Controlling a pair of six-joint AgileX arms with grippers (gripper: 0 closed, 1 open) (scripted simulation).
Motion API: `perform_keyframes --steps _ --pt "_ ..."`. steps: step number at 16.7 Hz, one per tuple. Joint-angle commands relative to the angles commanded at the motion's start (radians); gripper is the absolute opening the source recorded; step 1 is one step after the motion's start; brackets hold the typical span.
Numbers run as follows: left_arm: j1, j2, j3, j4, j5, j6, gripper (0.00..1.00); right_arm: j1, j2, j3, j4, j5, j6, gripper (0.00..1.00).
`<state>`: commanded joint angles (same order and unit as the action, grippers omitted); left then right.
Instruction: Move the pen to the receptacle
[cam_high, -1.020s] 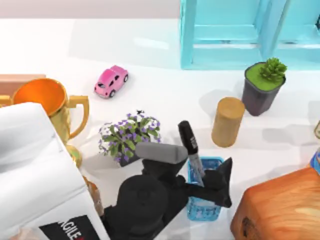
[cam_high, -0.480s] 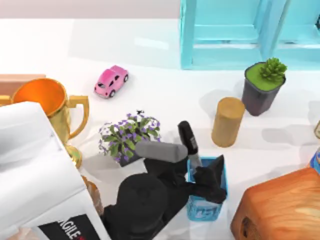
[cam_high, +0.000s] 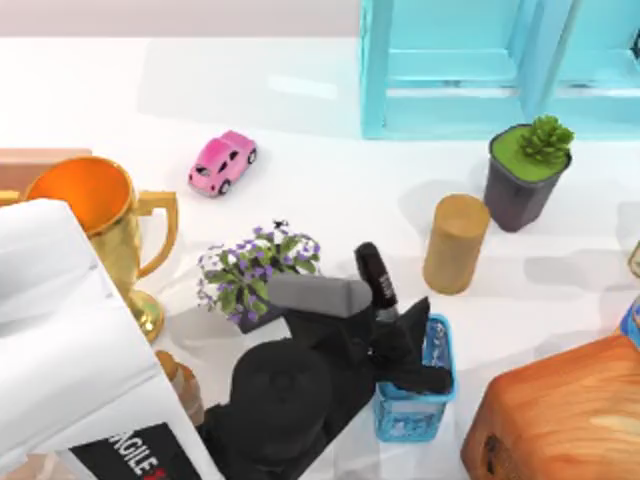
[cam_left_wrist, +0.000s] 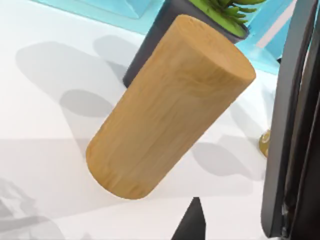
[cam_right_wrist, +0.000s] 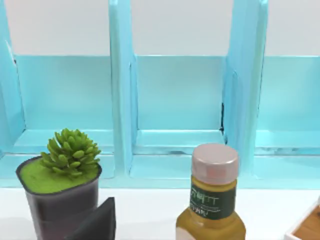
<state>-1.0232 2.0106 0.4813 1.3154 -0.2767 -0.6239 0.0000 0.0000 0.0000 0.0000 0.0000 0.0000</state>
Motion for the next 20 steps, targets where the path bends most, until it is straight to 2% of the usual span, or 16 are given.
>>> perform_keyframes --steps 6,10,13,20 --pt "0.017 -0.033 0.007 0.002 -0.004 0.007 0.0 0.0 0.0 0.0 0.0 0.0 0.0 1.0" --pt "0.083 -0.173 0.039 -0.085 0.025 0.014 0.0 0.0 0.0 0.0 0.0 0.0 0.0 1.0" --pt "0.156 -0.367 0.063 -0.246 0.093 0.023 0.0 0.0 0.0 0.0 0.0 0.0 0.0 1.0" --pt "0.335 -0.883 0.048 -0.755 0.339 0.073 0.0 0.0 0.0 0.0 0.0 0.0 0.0 1.0"
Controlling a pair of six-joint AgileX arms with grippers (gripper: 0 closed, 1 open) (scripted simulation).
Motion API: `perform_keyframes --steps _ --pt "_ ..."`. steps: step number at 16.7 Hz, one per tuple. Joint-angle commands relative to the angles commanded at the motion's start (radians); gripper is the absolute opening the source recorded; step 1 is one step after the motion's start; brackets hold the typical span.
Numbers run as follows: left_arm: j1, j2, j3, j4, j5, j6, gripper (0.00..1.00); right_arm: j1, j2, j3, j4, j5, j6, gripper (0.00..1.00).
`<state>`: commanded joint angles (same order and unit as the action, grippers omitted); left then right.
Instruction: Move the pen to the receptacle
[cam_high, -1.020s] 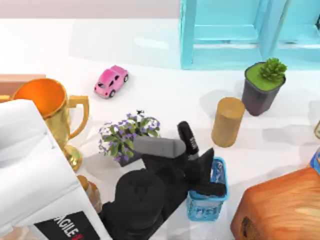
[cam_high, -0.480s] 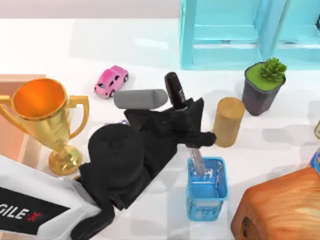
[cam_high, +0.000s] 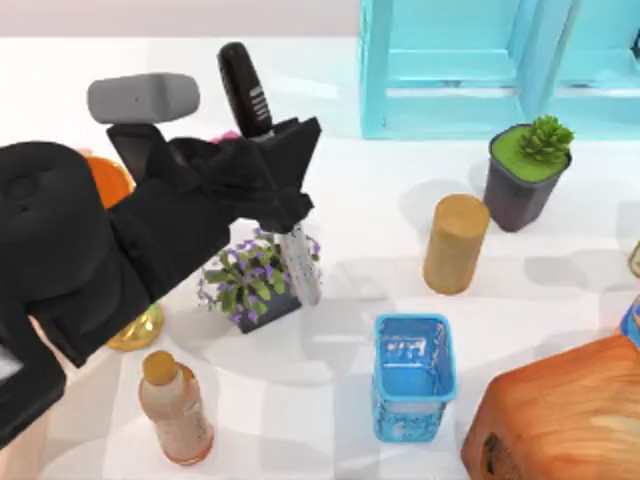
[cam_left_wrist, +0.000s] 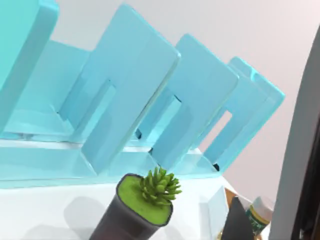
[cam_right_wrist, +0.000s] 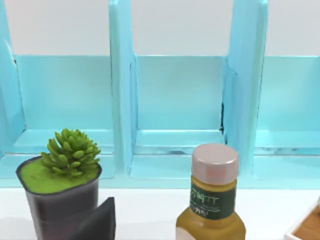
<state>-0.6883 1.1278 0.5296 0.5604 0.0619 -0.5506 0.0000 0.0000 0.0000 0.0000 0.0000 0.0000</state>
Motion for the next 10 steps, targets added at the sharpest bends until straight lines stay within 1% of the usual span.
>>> perform_keyframes --steps 3,5,7,10 --pt "0.094 -0.16 -0.047 -0.169 0.087 0.019 0.0 0.0 0.0 0.0 0.0 0.0 0.0 1.0" --pt "0.151 -0.222 -0.081 -0.248 0.122 0.023 0.0 0.0 0.0 0.0 0.0 0.0 0.0 1.0" --pt "0.181 -0.246 -0.1 -0.287 0.138 0.019 0.0 0.0 0.0 0.0 0.0 0.0 0.0 1.0" --pt "0.184 -0.248 -0.102 -0.291 0.14 0.018 0.0 0.0 0.0 0.0 0.0 0.0 0.0 1.0"
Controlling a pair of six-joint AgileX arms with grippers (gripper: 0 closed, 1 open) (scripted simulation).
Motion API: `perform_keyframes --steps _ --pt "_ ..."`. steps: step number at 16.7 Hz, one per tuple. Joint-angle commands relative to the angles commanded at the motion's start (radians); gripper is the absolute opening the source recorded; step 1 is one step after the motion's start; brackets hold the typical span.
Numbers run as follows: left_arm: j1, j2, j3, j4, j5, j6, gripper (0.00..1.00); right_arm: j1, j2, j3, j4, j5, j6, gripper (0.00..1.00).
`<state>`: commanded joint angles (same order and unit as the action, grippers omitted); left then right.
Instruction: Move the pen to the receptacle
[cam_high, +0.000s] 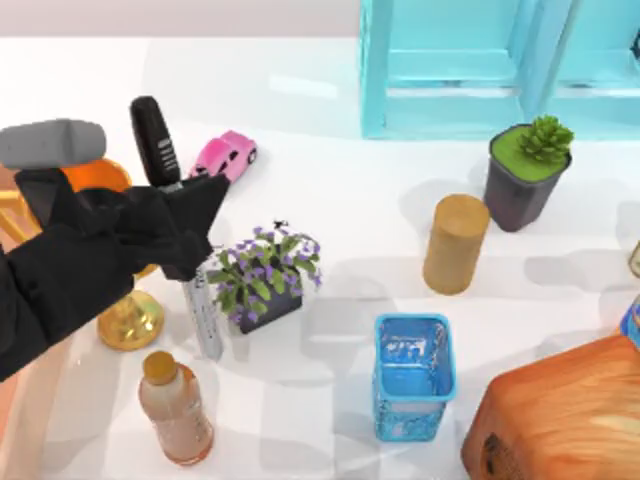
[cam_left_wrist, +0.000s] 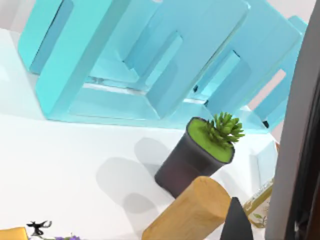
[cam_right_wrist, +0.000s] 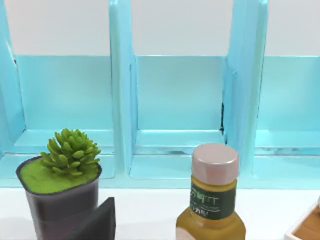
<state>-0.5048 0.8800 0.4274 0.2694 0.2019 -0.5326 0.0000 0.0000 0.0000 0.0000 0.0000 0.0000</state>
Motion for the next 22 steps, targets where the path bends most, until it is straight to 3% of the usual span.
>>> perform_keyframes --steps 6,10,14,22 --pt "0.057 0.022 0.041 0.029 0.034 0.04 0.0 0.0 0.0 0.0 0.0 0.0 0.0 1.0" --pt "0.235 0.094 0.146 0.111 0.209 0.164 0.0 0.0 0.0 0.0 0.0 0.0 0.0 1.0" --pt "0.449 0.215 0.265 0.222 0.534 0.319 0.0 0.0 0.0 0.0 0.0 0.0 0.0 1.0" --pt "0.89 0.582 0.436 0.401 1.356 0.574 0.0 0.0 0.0 0.0 0.0 0.0 0.0 1.0"
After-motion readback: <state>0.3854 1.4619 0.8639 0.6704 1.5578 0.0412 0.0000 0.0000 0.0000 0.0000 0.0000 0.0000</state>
